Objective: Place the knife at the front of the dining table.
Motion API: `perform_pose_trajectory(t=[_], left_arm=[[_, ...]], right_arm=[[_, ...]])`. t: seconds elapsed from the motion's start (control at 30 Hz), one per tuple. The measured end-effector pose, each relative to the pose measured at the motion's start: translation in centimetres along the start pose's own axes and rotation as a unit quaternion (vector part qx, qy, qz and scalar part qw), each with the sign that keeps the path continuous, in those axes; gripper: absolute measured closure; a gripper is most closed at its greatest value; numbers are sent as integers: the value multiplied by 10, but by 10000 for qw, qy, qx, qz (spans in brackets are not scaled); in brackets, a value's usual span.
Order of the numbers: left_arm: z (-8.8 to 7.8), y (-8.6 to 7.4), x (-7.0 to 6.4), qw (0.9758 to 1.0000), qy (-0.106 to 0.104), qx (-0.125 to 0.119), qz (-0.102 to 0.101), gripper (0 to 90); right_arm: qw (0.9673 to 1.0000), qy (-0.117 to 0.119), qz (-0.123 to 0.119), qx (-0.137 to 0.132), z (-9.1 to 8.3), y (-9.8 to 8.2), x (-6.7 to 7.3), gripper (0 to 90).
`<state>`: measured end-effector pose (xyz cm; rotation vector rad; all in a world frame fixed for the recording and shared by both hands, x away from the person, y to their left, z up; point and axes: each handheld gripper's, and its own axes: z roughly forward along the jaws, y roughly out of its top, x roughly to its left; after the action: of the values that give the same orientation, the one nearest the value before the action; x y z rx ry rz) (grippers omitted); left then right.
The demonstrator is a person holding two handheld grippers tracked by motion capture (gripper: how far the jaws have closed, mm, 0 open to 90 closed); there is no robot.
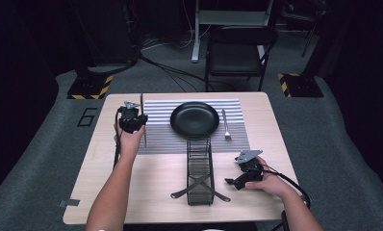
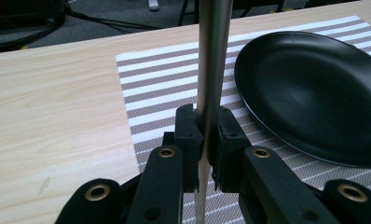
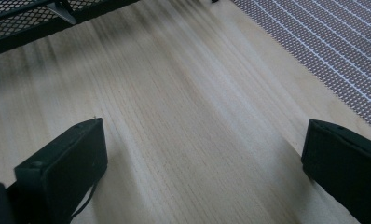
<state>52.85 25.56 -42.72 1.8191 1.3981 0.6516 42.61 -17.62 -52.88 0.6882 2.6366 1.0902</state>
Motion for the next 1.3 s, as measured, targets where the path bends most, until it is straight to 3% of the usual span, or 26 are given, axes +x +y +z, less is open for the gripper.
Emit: perform_pose_trajectory(t=[0.23,0.33,0.5,0.7,0.77,0.93,1.3], left_arm=[[23,-4,7,9993,17,-11,-381,823],[30,-6,10,9991,44,-65,-414,823],[42,-5,9,9988,125,124,-458,823],[45,2,2,9987,169,87,-482,823],[44,4,0,9981,197,-27,-581,823],[45,14,-2,9973,290,-29,-676,823],[65,5,6,9916,526,-68,-1177,823]], right_arm=[[10000,-3,4,-1,0,0,0,0],[10000,0,2,-3,0,0,0,0],[10000,1,0,1,0,0,0,0],[10000,6,-6,-1,0,0,0,0],[10000,0,3,-2,0,0,0,0],[10000,-1,6,-1,0,0,0,0],[10000,-2,4,-2,0,0,0,0]])
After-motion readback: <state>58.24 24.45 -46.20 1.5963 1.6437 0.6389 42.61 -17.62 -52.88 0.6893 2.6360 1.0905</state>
